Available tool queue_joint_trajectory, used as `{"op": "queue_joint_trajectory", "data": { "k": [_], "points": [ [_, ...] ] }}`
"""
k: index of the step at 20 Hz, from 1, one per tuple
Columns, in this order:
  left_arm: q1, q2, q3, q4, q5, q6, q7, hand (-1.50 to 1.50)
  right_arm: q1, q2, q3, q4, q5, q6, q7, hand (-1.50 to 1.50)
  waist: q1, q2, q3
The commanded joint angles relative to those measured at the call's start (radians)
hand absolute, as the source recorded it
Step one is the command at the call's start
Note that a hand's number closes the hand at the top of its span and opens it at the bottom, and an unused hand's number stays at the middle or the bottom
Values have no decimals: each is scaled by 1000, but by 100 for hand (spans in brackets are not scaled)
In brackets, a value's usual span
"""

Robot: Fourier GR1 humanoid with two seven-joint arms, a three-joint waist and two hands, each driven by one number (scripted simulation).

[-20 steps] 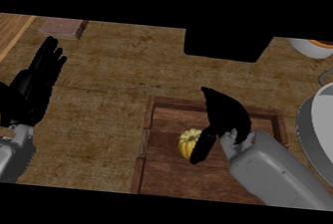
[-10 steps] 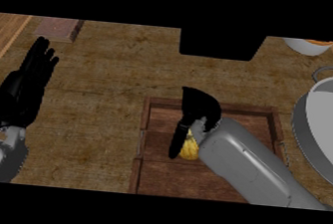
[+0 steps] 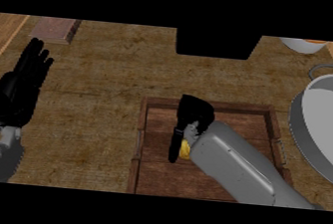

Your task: Pick the squash from the tray and place it in the pot

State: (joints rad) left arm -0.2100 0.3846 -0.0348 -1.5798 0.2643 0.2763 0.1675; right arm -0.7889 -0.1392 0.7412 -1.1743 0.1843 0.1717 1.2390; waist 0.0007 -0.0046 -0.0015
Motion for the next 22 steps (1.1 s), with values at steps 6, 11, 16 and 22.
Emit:
{"op": "queue_joint_trajectory", "data": {
  "k": [6, 11, 16, 22],
  "points": [
    [-21, -6, 21, 23, -17, 0, 12, 0, -9, 47, -3, 50, 47, 53, 198, -150, -8, 3, 0],
    [6, -48, -32, -58, -62, 47, 38, 0, 71, 53, 20, 87, 100, 6, 154, -150, -7, 0, 1],
    [10, -8, 33, -25, -26, -7, 19, 0, 118, 55, 14, 92, 128, 4, 116, -150, -7, 1, 1],
    [21, -30, 23, -33, -36, -17, 17, 0, 126, 28, 35, 97, 147, 91, -21, 150, 1, 4, 1]
  ]
}}
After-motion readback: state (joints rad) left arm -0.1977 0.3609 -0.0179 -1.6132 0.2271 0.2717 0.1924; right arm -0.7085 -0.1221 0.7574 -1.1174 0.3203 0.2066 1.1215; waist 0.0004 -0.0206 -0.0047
